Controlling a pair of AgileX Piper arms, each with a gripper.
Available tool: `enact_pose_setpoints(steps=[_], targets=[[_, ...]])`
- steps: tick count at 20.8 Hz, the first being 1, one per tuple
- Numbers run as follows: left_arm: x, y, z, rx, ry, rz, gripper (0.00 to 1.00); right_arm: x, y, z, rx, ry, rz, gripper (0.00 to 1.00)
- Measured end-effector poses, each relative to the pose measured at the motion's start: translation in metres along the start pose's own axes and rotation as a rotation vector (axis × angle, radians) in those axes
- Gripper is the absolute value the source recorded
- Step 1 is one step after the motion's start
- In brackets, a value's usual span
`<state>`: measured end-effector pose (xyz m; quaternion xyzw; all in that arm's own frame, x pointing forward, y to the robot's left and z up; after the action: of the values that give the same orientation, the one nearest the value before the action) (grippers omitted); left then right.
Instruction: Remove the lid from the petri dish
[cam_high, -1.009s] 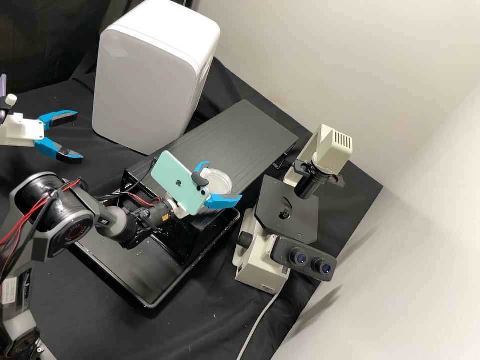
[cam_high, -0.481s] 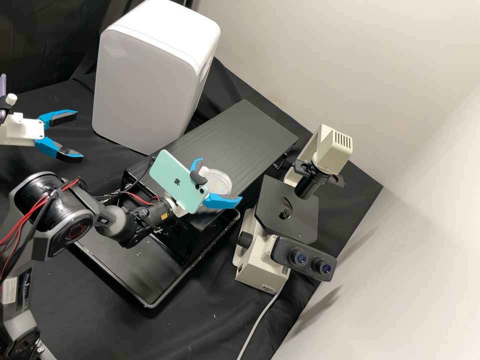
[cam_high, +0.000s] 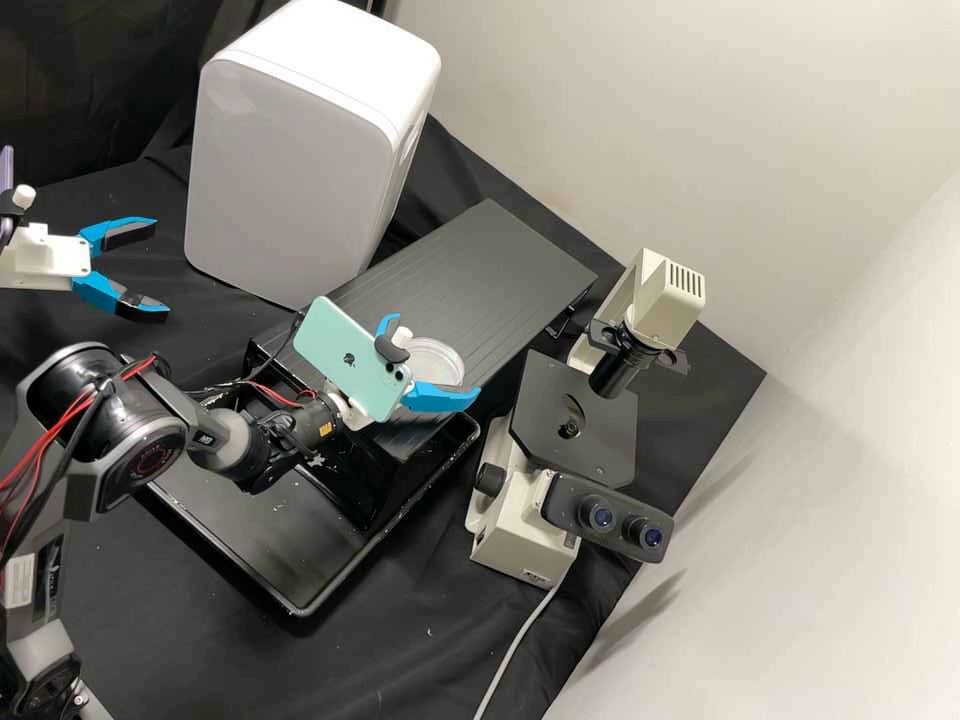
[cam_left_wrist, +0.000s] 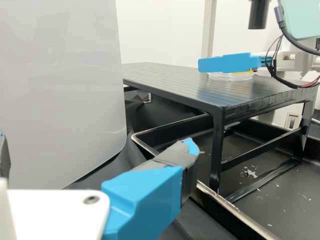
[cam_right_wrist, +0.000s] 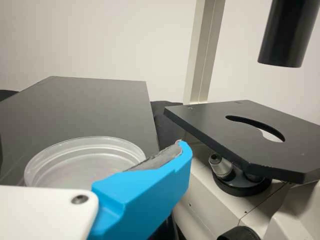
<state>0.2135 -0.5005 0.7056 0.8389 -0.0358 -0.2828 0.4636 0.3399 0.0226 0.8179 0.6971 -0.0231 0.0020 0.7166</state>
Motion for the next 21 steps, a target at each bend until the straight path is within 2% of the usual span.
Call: enact_pose_setpoints(steps=[4,15,21], targets=[[0.0006,-0.0023,-0.0006,-0.001,0.002,-0.009,1.00,0.0000,0.0000,0.0000,0.000,0.000,0.000,1.00],[0.0006,-0.0018,-0.0015,-0.005,0.012,-0.004,1.00,0.0013,-0.0042,0.0041,-0.001,-0.013,-0.014,1.00],[0.0013,-0.0040,-0.0024,-0.008,0.017,-0.011,1.00,0.0013,-0.0042,0.0041,-0.001,-0.013,-0.014,1.00]])
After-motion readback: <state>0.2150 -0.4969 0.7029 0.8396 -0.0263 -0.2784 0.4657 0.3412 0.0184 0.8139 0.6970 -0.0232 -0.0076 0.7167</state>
